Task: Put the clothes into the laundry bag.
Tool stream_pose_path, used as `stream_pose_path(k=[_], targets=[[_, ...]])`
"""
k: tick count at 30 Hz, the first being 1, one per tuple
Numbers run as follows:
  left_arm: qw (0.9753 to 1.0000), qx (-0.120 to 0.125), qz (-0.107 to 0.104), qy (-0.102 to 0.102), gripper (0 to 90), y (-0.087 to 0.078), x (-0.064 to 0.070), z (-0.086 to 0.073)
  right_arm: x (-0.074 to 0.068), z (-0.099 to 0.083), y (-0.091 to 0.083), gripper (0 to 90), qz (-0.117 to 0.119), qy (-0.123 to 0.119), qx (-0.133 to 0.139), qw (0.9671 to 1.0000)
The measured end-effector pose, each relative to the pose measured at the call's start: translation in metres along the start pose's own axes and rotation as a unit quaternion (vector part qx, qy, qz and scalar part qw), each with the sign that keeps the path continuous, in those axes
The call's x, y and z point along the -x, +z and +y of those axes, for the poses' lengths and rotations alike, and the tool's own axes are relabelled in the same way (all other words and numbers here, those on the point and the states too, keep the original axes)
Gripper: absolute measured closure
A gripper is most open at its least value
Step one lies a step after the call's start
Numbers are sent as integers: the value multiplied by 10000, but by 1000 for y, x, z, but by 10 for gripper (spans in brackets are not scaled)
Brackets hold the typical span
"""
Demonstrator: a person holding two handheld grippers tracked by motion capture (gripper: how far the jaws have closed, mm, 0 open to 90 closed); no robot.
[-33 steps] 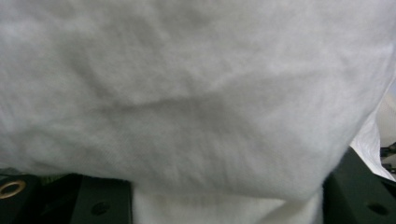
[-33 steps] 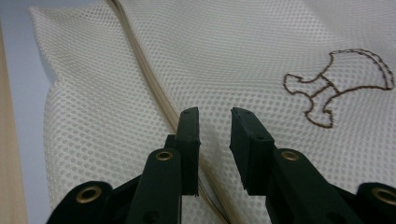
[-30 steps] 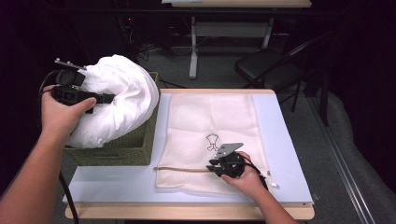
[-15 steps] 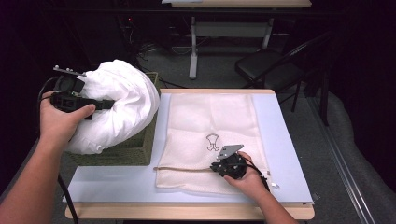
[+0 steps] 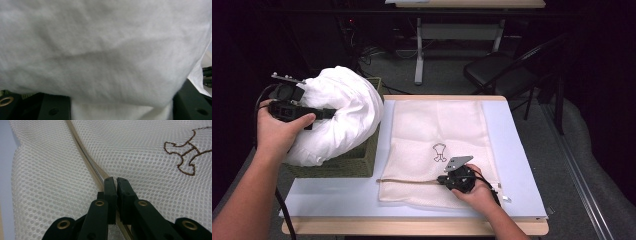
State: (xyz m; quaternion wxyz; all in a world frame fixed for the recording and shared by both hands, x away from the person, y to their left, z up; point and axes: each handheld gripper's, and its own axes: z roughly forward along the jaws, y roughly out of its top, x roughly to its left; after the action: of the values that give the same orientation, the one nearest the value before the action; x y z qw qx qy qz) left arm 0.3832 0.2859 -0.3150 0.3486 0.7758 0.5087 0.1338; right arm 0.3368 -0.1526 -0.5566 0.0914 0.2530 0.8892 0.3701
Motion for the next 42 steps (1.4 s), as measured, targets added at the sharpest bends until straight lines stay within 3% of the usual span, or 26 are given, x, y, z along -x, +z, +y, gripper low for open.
stream_pose_path(k=[11, 23, 35, 42], targets=[[10000, 14, -90, 32, 452, 2, 1, 0, -3, 4, -4, 900, -144, -76, 51, 9999], [9999, 41, -129, 58, 452, 2, 3, -4, 1, 19, -26, 900, -261, -31, 365, 9990], [9994, 104, -287, 147, 452, -2, 10, -11, 16, 36, -44, 900, -374, 60, 590, 9975], [9985, 157, -490, 202, 452, -7, 14, -24, 31, 49, -50, 900, -455, 117, 694, 9965]])
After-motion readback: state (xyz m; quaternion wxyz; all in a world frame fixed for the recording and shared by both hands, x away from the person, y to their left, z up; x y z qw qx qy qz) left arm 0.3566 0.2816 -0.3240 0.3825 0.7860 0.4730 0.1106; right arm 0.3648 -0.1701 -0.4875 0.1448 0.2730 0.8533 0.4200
